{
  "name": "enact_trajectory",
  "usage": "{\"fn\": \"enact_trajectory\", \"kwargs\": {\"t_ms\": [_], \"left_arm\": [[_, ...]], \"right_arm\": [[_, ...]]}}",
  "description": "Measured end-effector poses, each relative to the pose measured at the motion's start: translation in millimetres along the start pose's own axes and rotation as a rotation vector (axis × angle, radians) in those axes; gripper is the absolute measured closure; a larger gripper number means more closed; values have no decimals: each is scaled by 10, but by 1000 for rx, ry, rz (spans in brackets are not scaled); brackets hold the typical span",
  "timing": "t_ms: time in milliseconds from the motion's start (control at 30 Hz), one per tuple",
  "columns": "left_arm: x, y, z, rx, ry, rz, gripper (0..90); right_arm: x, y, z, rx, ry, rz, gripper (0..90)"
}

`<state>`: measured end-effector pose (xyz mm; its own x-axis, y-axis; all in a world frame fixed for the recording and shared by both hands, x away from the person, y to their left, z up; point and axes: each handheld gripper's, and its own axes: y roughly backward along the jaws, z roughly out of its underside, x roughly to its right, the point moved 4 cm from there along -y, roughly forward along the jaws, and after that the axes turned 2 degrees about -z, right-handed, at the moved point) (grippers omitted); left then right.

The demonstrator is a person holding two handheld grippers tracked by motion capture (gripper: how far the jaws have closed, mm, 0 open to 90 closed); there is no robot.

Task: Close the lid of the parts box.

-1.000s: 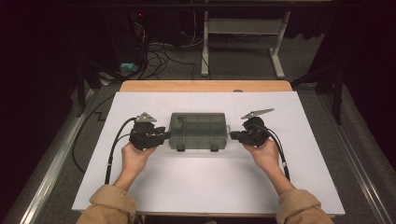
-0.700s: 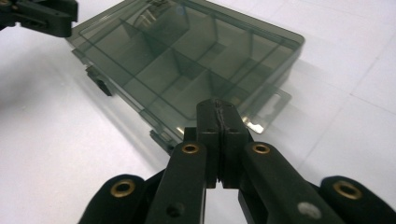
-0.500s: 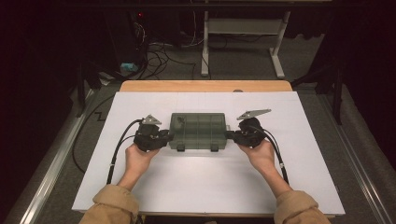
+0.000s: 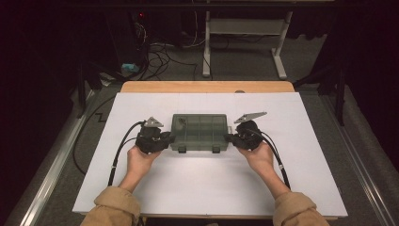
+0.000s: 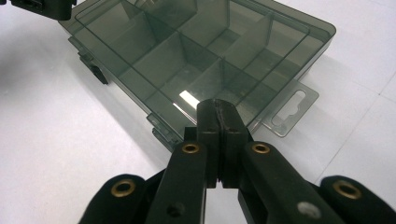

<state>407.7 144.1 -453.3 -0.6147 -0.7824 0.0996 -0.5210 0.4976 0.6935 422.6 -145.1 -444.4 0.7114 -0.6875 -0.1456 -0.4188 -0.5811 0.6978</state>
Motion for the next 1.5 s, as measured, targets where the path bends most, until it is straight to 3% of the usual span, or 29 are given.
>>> {"fn": "enact_trajectory", "kwargs": {"t_ms": [300,500,600,633,700,967,1100,1233,1500], "left_arm": [[-19,-24,-11,3,2,3,701],[-32,-64,-26,4,0,-17,699],[-18,-64,-23,-2,-13,-27,701],[-3,-92,-6,-24,-18,-36,703],[8,-92,0,-16,-29,-49,703],[-2,-90,-5,-8,-16,-38,698],[-33,-45,-16,-2,12,2,613],[-5,28,-13,1,-12,1,554],[2,191,22,45,14,10,486]], "right_arm": [[-9,-17,-4,7,1,13,900],[-10,-38,-10,14,6,16,900],[-14,-41,-11,12,12,19,900],[-14,-56,-2,-12,10,32,900],[-17,-69,20,-3,21,40,900],[-12,-64,24,-2,16,28,900],[-19,-46,29,1,20,26,853],[-11,38,36,32,20,28,818],[56,293,102,89,0,45,756]]}}
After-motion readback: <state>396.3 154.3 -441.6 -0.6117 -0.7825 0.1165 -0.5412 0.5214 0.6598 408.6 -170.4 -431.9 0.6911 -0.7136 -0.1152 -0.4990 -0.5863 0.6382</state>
